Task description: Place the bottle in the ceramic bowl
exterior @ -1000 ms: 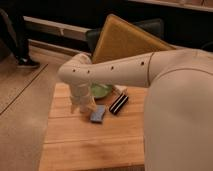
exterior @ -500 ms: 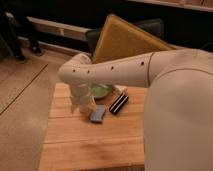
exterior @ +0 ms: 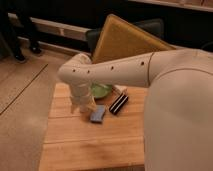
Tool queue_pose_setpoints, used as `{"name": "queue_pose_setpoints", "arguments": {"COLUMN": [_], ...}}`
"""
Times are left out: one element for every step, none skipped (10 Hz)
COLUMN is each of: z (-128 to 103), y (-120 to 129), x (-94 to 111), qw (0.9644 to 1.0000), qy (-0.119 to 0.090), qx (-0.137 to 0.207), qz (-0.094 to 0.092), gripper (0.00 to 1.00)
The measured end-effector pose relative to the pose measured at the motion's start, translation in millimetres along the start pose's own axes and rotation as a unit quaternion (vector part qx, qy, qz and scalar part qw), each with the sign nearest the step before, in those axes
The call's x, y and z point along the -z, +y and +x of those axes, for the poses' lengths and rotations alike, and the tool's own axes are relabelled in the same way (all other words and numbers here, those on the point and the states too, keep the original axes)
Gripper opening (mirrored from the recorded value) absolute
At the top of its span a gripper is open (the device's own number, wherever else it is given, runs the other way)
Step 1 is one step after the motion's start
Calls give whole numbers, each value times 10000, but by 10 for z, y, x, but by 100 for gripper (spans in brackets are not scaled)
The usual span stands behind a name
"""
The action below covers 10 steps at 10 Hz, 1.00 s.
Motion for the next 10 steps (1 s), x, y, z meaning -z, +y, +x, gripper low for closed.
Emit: {"name": "queue_pose_setpoints", "arguments": {"z": [0,0,0,0,0,-4,-18,-44,-77,-108], "y": [0,0,0,0,0,-3,-11,-24,-58,-97], "x": [0,0,0,0,0,6,22,48,85,136], "qw": [10000,10000,10000,10000,10000,10000,9999,9996,9986,9962], "qy": [0,0,0,0,0,-11,-42,-93,-149,-200], "qx": [0,0,0,0,0,18,119,269,509,841], "qz": [0,0,0,0,0,-3,-25,-55,-69,-101], "gripper": [65,65,65,65,65,65,65,65,65,65]}}
